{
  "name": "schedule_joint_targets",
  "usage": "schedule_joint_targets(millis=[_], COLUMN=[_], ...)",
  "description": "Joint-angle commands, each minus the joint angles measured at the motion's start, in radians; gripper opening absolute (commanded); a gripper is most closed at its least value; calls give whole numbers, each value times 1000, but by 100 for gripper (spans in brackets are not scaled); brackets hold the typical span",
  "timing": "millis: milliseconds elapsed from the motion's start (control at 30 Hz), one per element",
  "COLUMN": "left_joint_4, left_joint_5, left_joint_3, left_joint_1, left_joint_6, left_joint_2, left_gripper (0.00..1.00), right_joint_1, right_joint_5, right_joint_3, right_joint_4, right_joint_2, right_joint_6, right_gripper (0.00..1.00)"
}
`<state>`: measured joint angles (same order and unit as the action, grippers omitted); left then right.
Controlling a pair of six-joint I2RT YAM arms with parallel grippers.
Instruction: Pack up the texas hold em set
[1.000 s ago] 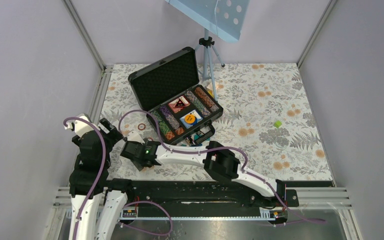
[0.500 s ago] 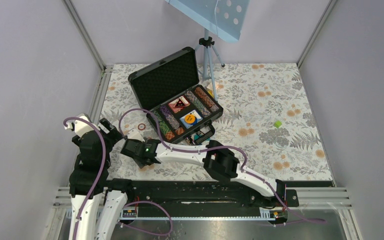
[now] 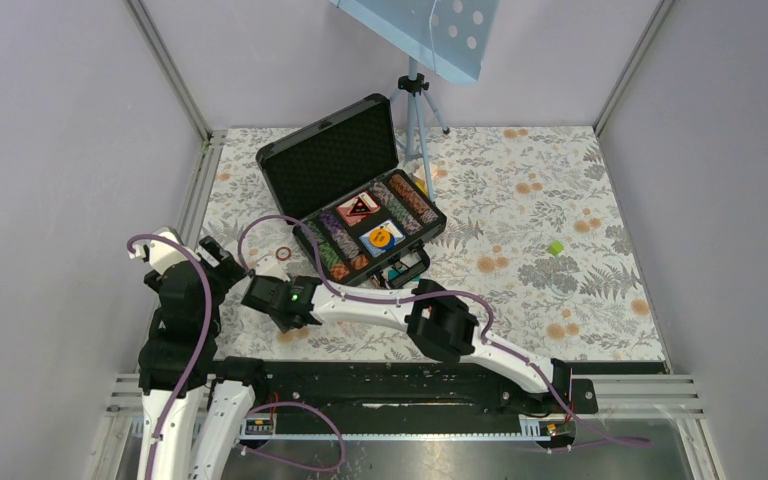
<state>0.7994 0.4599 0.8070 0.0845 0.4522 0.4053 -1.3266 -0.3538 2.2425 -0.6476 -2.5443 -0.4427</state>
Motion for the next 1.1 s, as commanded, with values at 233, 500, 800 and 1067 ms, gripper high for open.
schedule_joint_targets(millis=[233,500,800,1067], left_joint_4=[-40,-40,-40,-40], left_joint_5=[24,23,24,25], left_joint_3=[3,1,2,2], left_joint_1=[5,5,6,5], left_joint_6=[-9,-10,-10,-9], left_joint_2=[-6,-10,-8,-10], left_gripper=[79,79,79,79], right_joint_1=[14,15,15,16], right_joint_5=[-6,-9,-17,-28], right_joint_3=[-101,-285,-283,-281], right_joint_4=[-8,89,95,95], right_joint_2=[49,195,255,286], right_joint_6=[7,-4,-1,-4], right_gripper=[42,42,43,43])
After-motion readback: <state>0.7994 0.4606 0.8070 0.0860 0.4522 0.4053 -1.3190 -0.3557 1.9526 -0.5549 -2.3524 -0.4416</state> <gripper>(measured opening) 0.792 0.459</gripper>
